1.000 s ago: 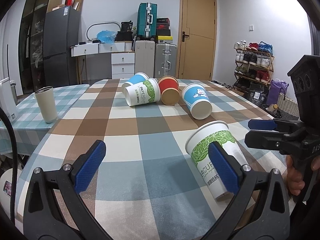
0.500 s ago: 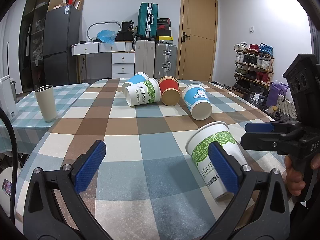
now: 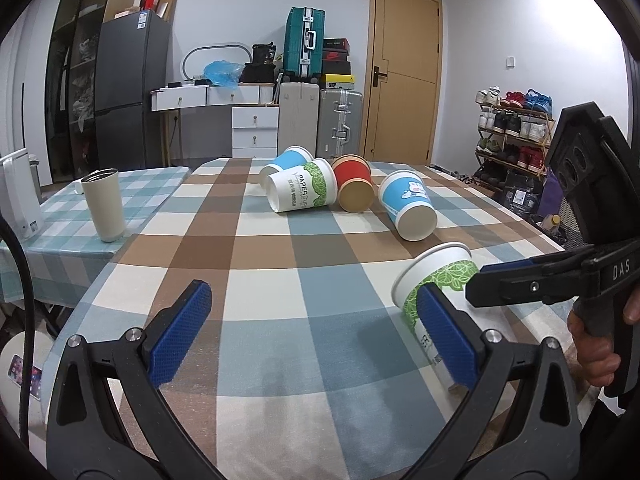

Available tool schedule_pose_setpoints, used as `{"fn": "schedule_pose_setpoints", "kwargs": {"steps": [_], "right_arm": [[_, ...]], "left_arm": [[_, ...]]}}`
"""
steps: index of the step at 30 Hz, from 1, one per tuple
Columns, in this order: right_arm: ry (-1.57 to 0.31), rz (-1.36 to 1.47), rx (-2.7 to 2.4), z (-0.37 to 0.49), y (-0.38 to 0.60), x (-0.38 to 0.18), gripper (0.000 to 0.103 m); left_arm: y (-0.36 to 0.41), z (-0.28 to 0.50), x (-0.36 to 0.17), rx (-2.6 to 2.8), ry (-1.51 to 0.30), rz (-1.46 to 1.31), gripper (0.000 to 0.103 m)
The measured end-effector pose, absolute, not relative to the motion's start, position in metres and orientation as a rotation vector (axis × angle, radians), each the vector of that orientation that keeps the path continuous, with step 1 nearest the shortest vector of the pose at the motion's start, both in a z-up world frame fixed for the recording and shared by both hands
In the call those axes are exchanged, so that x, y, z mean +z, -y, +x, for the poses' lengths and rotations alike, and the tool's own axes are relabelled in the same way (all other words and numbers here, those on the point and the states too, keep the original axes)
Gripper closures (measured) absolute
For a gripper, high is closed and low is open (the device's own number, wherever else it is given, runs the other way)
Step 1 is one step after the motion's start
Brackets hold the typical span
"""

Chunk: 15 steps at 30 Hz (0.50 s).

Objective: Flip cup upright
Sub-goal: 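Rotate the right tool to turn the cup's base down, rim up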

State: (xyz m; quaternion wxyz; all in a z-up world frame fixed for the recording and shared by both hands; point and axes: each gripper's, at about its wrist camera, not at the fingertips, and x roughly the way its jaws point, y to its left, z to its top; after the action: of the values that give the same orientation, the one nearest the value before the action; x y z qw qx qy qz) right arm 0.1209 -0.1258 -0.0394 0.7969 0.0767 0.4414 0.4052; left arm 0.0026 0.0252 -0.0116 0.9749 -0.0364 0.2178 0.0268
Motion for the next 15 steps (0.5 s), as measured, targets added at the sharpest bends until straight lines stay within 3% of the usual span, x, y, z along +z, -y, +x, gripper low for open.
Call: {"fn": "schedule_pose_setpoints", "kwargs": {"steps": [5,7,12,15], "right_arm": [[-1.037,0.234,0.905,0.135,0.121,-0.046,0.003],[-1.068,0.254,0.926,0.138,0.119,-0.048,0.007],[-1.127,0.292,0.959,0.142,0.114,-0.054,0.029],[-1.105,0.278,0.962,0.138,0.114,-0.049,0.030]], "left_arm": [[-0.027,0.006,-0.013,0.054,-0.441,-0.092,0.001],[-0.028,0.006,-0.013,0.055,-0.439,-0.091,0.001],[-0.031,0.002,-0.013,0.055,-0.435,-0.086,0.001],[-0.032,0.001,-0.013,0.055,-0.435,-0.088,0.001]]}}
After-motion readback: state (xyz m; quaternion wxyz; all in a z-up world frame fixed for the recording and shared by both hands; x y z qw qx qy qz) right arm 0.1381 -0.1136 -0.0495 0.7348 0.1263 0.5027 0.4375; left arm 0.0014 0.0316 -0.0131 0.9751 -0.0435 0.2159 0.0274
